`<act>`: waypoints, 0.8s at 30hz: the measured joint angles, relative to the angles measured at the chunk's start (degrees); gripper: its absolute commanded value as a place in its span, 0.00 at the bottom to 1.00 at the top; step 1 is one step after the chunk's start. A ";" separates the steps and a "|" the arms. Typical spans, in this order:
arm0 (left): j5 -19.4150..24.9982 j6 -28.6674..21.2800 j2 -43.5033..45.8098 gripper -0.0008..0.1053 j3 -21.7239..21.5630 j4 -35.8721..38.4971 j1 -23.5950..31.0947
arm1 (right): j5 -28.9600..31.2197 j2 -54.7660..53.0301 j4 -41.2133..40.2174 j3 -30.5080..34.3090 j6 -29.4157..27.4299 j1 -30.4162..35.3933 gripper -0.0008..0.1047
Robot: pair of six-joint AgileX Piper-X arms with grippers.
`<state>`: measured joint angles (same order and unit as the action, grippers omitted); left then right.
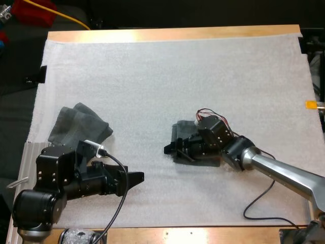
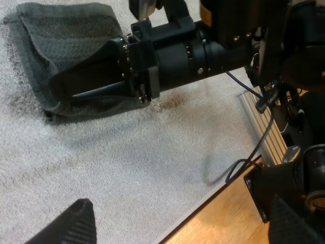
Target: Pick towel from pile, fold and stack
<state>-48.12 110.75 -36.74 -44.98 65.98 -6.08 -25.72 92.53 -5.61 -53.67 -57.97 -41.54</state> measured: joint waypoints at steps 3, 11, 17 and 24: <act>0.00 -0.04 0.00 0.64 0.00 0.00 0.00 | 4.19 -2.85 -4.56 0.00 -2.63 0.00 0.57; 0.00 -2.31 0.00 0.64 0.00 0.00 0.00 | 8.59 -12.49 -17.51 0.00 -10.52 0.00 0.57; -0.08 -2.85 0.00 0.64 0.00 -0.95 0.00 | 12.31 -19.10 -25.10 0.00 -12.85 0.00 0.57; -0.08 -2.86 -0.46 0.64 0.00 -4.13 0.00 | 12.84 -26.87 -29.03 0.00 -13.11 0.00 0.57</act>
<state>-48.20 107.89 -37.20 -44.98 61.85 -6.08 -12.88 65.66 -34.64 -53.67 -71.08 -41.54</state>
